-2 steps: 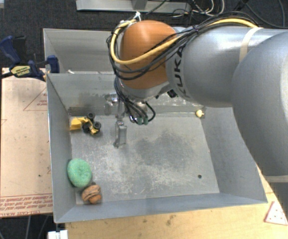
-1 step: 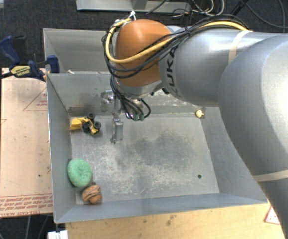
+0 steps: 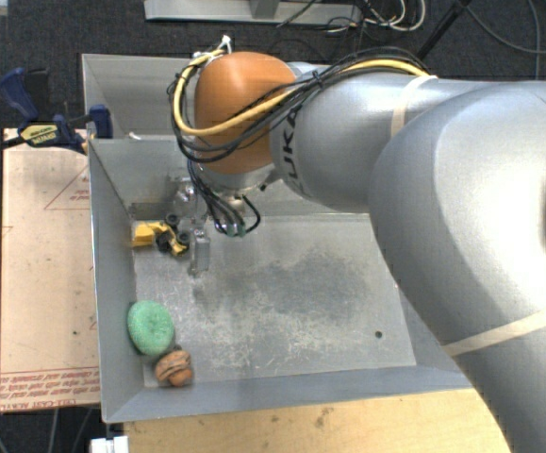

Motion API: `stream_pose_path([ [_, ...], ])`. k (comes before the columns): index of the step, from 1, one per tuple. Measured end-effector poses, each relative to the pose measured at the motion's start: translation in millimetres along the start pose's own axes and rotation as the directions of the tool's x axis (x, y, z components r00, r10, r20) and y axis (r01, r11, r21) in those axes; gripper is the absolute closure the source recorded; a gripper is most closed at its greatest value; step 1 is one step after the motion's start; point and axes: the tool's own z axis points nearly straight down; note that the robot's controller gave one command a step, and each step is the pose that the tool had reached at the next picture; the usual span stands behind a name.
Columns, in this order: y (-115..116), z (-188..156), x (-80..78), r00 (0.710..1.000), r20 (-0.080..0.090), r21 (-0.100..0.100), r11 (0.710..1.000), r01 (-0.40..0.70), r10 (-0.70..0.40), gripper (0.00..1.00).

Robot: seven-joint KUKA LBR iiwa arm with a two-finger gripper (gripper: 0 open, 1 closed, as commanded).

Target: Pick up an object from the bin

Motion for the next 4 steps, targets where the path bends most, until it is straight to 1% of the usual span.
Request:
stream_pose_path([
  [1, 8, 23, 1.8, 1.000, 0.005, 0.000, 1.000, -0.022, 0.022, 0.00],
  [2, 2, 34, -6.8, 1.000, 0.003, 0.000, 1.000, -0.029, 0.029, 1.00],
  [4, 2, 33, -4.9, 1.000, -0.001, 0.001, 1.000, -0.029, 0.029, 1.00],
])
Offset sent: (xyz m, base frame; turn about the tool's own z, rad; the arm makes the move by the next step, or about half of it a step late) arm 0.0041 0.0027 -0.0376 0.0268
